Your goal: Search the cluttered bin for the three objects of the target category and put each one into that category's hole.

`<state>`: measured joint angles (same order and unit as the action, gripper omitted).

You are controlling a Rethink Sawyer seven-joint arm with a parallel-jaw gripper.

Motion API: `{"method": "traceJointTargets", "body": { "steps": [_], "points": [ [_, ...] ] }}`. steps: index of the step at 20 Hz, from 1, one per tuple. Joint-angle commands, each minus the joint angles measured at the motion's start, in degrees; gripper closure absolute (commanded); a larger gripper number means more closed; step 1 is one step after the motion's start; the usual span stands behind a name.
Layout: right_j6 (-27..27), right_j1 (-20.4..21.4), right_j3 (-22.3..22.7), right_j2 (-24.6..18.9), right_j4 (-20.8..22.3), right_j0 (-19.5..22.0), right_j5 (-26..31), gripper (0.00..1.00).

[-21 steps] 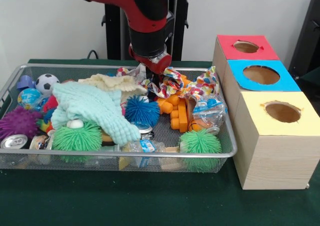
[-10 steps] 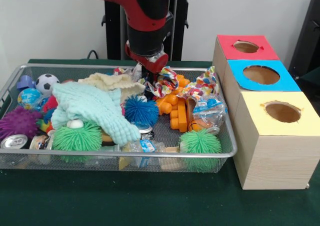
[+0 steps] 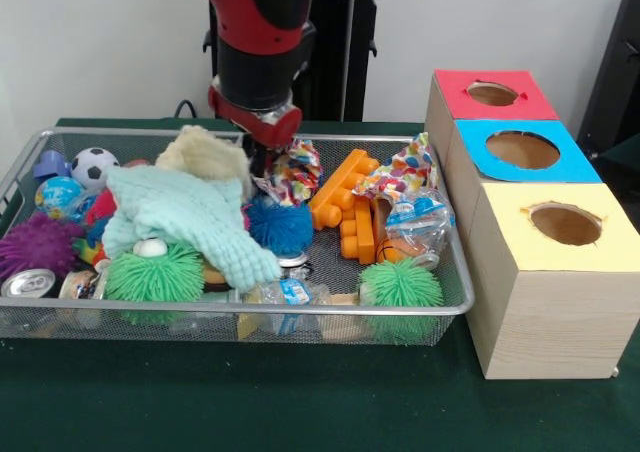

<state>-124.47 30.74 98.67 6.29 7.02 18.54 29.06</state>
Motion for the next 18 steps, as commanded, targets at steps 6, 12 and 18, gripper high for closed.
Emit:
{"method": "traceJointTargets", "body": {
  "steps": [6,12,18],
  "points": [
    [13.18,6.95,-13.17,-4.59,7.32,5.14,16.73,1.00],
    [14.31,9.02,-9.88,-7.24,10.11,8.74,12.71,1.00],
    [11.04,5.82,-8.01,-9.05,13.84,11.22,5.01,1.00]
  ]
}}
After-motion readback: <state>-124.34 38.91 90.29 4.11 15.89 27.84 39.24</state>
